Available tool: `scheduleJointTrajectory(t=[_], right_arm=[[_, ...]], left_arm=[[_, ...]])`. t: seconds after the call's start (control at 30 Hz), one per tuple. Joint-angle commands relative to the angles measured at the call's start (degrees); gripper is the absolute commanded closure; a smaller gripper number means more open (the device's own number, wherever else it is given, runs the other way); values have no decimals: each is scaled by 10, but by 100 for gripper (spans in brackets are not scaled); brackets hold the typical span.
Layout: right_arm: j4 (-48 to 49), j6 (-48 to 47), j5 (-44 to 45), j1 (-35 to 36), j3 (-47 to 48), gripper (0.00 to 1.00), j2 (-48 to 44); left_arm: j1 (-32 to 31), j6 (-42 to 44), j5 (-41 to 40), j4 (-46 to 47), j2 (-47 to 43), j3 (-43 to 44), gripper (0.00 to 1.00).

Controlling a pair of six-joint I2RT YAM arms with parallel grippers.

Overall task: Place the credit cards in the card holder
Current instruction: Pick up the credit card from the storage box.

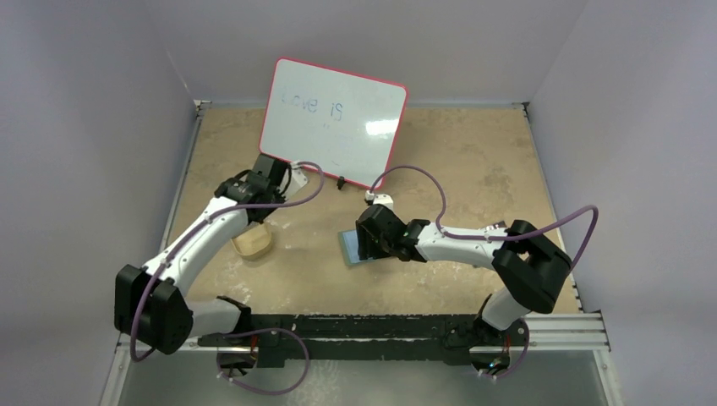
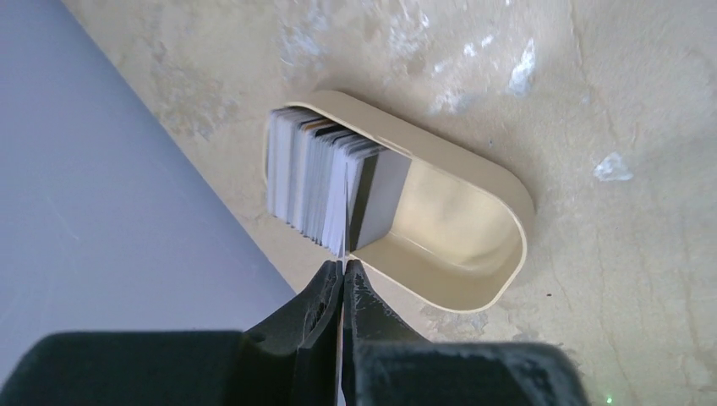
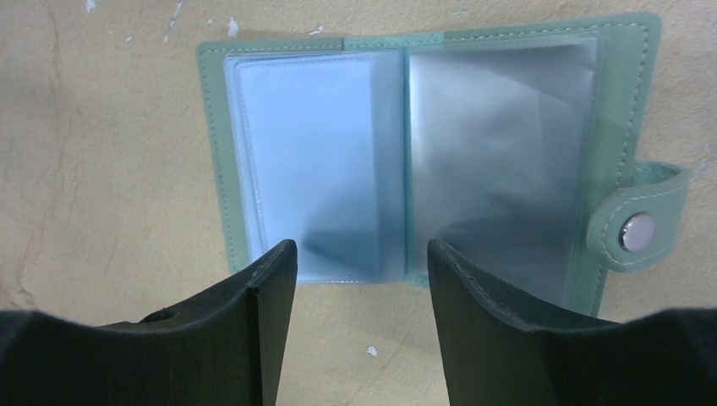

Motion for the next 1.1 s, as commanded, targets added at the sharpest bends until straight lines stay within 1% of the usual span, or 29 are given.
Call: scheduleJointTrajectory(t=[0.0, 0.13, 0.23, 0.3, 0.37, 0.43, 0.53, 0.57, 0.63, 0.73, 0.8, 0.93, 1.07], right_arm=[[23, -5, -27, 2, 5, 39, -10], [90, -12, -65, 1, -18, 39, -21], [101, 1, -62, 1, -29, 39, -36], [100, 9, -51, 1, -31, 39, -45], [96, 13, -43, 1, -31, 39, -49], [96, 13, -34, 0, -35, 39, -55], [136, -11, -59, -9, -57, 40, -74], [157, -20, -77, -16, -68, 40, -82], [204, -22, -118, -39, -93, 40, -95], [241, -9, -172, -80, -118, 40, -101], [241, -9, -167, -86, -124, 41, -110], [265, -9, -188, -101, -143, 41, -133], [309, -4, -218, -115, -170, 40, -151]], left_arm=[[3, -48, 44, -21, -42, 60, 100], [3, -102, 123, 15, -56, 96, 100], [3, -160, 163, 58, -71, 118, 100], [3, -192, 209, 87, -89, 118, 100], [3, -229, 278, 130, -115, 104, 100], [3, -297, 346, 201, -156, 60, 100], [3, -381, 423, 311, -203, -2, 100], [3, -411, 432, 349, -214, -27, 100], [3, -456, 426, 395, -227, -65, 100], [3, -544, 406, 422, -221, -93, 100], [3, -615, 409, 450, -211, -116, 100], [2, -764, 431, 579, -201, -203, 100], [0, -845, 448, 693, -191, -294, 100]])
